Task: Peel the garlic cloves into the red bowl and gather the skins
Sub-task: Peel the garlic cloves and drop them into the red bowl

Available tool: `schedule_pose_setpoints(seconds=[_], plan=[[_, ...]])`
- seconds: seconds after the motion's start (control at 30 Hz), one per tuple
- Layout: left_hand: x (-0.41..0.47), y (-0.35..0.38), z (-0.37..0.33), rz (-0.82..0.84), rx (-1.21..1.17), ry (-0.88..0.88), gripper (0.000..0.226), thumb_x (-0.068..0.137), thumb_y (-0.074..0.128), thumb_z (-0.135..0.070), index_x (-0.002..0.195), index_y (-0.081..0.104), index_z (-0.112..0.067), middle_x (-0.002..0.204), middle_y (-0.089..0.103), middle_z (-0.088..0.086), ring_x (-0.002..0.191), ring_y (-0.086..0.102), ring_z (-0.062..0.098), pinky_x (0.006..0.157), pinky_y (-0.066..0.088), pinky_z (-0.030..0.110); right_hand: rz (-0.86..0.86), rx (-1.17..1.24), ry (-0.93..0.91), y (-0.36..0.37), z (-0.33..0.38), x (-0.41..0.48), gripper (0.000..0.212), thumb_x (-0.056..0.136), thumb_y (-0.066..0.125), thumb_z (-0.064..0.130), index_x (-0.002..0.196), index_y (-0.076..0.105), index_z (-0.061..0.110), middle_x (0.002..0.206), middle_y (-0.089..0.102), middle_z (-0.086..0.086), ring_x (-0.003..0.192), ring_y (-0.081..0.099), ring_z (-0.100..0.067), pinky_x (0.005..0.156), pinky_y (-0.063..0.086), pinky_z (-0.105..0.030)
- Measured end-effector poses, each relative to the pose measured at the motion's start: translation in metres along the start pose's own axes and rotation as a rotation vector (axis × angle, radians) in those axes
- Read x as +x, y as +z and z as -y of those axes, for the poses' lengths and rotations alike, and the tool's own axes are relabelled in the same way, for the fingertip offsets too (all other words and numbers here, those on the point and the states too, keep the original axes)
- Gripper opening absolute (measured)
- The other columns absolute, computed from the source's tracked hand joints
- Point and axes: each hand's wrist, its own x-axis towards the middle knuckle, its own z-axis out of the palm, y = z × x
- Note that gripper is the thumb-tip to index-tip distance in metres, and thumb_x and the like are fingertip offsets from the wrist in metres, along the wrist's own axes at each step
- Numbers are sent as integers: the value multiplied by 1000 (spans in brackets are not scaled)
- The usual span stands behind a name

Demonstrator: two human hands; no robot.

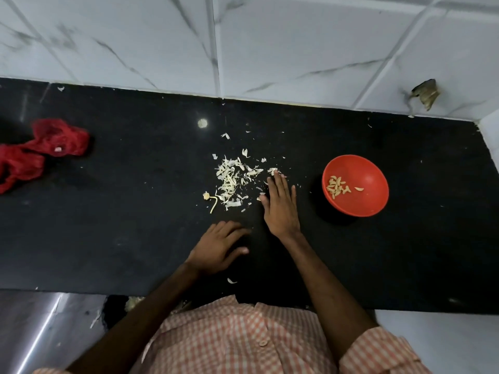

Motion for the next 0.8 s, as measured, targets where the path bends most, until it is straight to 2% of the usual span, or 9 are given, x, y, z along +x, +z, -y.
schedule_pose_setpoints(seconds=[0.1, 0.23, 0.37, 0.43, 0.57, 0.63, 0.7, 0.77, 0.8], plan=[[-36, 4, -5, 83, -57, 135, 53, 94, 48, -68, 123, 58, -24, 113, 58, -2, 99, 58, 15, 76, 52, 29, 16, -2, -31, -1, -5, -3, 58, 106, 38, 38, 155, 31, 9, 168, 12, -6, 155, 5, -20, 126, 5, -49], [-57, 21, -5, 24, -20, 208, 33, 101, 44, -52, 105, 57, -22, 102, 58, -1, 89, 55, 14, 68, 51, 28, 51, -5, -34, -3, -8, -2, 64, 106, 35, 44, 159, 19, 12, 169, 4, -4, 155, -3, -19, 125, 0, -47], [-54, 22, -7, -82, -36, 54, 34, 102, 43, -48, 93, 60, -20, 92, 60, -1, 85, 53, 12, 68, 44, 23, 81, -2, 6, 4, -15, -6, 69, 104, 32, 50, 159, 14, 12, 168, -2, -8, 155, -6, -23, 123, -2, -48], [-50, 22, -8, -111, -58, -45, 35, 101, 43, -50, 96, 60, -20, 91, 60, -2, 85, 53, 11, 69, 46, 24, 94, 15, 7, 6, -15, -6, 70, 105, 35, 48, 159, 14, 9, 168, -1, -12, 155, -6, -25, 124, -1, -46], [-42, 20, -8, -132, -74, -181, 31, 102, 43, -48, 110, 59, -22, 100, 61, 0, 91, 56, 15, 75, 50, 30, 183, 169, -204, 10, -2, -9, 62, 107, 39, 32, 159, 16, 10, 168, 3, -5, 155, -4, -18, 126, 0, -37], [-41, 17, -10, -151, -82, -223, 38, 104, 40, -46, 115, 63, -18, 104, 63, 2, 92, 59, 18, 77, 51, 31, 213, 211, -355, 14, 4, -11, 56, 105, 46, 14, 157, 26, 9, 167, 14, -4, 154, 5, -16, 126, 8, -34], [-42, 14, -12, -169, -71, -241, 42, 106, 34, -46, 113, 64, -18, 104, 63, 2, 92, 59, 18, 76, 51, 31, 171, 240, -420, 17, 5, -9, 57, 91, 53, -13, 144, 50, 5, 157, 41, -7, 148, 30, -22, 123, 27, -37], [-42, 12, -13, -164, -15, -232, 41, 106, 29, -45, 106, 62, -21, 102, 60, 0, 90, 55, 15, 71, 50, 29, 29, 256, -405, 16, 4, 0, 45, 81, 57, -21, 117, 71, 2, 125, 66, -10, 120, 58, -27, 102, 51, -44], [-40, 11, -13, -158, 25, -212, 41, 107, 27, -43, 103, 60, -20, 100, 59, -1, 88, 53, 14, 68, 49, 28, -30, 273, -373, 13, 4, 5, 37, 80, 59, -21, 104, 74, 2, 110, 69, -9, 106, 63, -26, 91, 56, -44]])
